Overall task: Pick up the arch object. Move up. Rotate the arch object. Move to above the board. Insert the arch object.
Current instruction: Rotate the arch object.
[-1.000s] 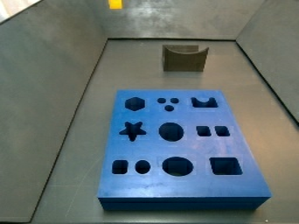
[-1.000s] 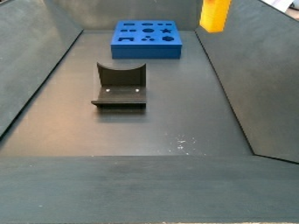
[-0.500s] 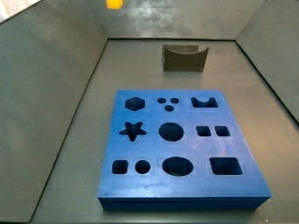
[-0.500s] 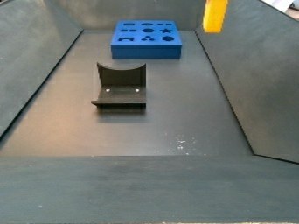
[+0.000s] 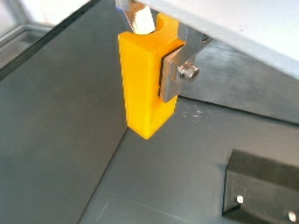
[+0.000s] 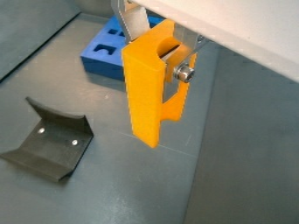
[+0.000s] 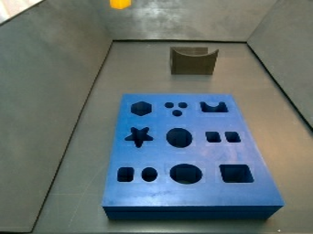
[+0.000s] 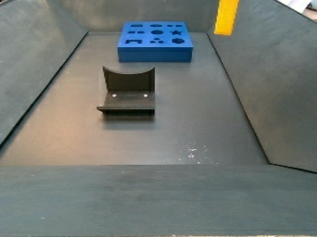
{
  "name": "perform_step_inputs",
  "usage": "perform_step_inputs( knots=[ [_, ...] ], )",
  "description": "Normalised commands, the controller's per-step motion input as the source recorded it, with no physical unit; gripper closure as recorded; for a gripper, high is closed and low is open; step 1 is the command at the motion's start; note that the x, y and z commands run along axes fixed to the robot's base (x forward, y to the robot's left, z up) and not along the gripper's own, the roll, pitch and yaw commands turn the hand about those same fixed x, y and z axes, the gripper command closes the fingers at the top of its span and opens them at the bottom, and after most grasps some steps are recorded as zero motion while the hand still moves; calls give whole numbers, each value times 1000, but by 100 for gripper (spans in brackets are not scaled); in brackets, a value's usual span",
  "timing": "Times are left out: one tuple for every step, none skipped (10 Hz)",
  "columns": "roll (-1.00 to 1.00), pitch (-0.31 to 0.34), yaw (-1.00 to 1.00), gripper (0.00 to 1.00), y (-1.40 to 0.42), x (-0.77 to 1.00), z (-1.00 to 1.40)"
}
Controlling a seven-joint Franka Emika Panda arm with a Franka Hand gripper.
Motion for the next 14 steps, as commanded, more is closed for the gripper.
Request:
perform_step_inputs(
  knots=[
    [0, 0, -1000, 100, 0, 15, 0],
    [0, 0, -1000, 100, 1, 15, 0],
    [0, 0, -1000, 100, 3, 14, 0],
    [0, 0, -1000, 100, 4, 14, 0],
    [0, 0, -1000, 100, 6, 14, -1],
    [0, 0, -1000, 100, 6, 13, -1],
    [-1, 1, -1000, 100, 7, 13, -1],
    [-1, 1, -1000, 100, 7, 13, -1],
    [-1, 1, -806, 100, 8, 13, -1],
    [-1, 2, -582, 100, 8, 12, -1],
    [-1, 2, -392, 100, 8, 12, -1],
    [-1, 2, -258, 100, 8, 12, -1],
    [0, 0, -1000, 100, 0, 0, 0],
    [-1, 0, -1000, 100, 2, 0, 0]
  ],
)
